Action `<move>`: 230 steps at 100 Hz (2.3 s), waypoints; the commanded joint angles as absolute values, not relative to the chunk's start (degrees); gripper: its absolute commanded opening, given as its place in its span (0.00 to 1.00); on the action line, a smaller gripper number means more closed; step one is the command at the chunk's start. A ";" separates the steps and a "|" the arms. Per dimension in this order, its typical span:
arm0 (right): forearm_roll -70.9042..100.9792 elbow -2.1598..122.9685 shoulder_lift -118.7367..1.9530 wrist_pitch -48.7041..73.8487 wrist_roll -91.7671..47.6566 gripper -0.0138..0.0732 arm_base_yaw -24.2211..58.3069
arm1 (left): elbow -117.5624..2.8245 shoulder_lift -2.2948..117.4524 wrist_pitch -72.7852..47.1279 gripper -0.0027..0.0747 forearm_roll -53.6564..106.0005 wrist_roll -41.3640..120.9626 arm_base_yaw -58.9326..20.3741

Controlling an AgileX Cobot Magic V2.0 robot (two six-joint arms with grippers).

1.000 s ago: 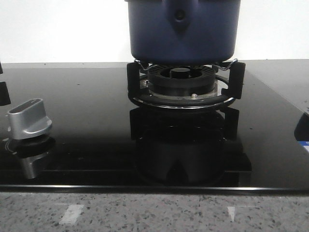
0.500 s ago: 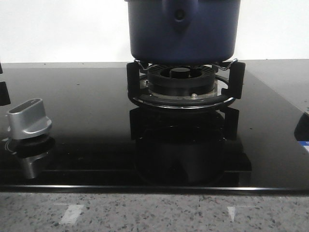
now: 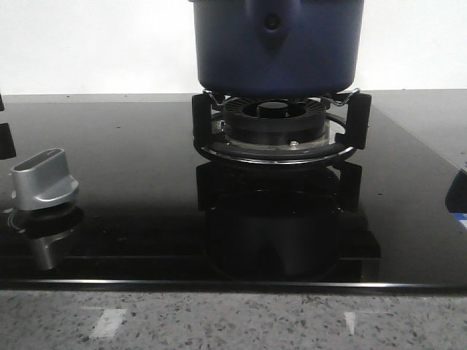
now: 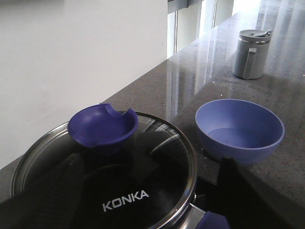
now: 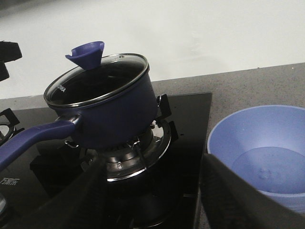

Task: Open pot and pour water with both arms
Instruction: 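Move the left gripper above the blue knob of the glass lid, then lower the left gripper and close it on the blue lid knob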

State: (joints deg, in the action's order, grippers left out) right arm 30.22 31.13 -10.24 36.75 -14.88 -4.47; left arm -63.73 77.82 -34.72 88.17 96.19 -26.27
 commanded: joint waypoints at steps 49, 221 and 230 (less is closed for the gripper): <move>31.16 32.81 -11.43 32.13 -15.62 0.60 -4.32 | -65.90 76.31 -35.27 0.70 91.13 96.31 -26.79; 33.62 32.81 -11.43 33.61 -15.62 0.60 -2.67 | -66.67 84.23 -43.26 0.70 107.28 112.58 -26.79; 33.62 32.81 -11.43 33.85 -15.62 0.60 -2.67 | -67.50 85.61 -43.15 0.70 107.28 112.44 -26.79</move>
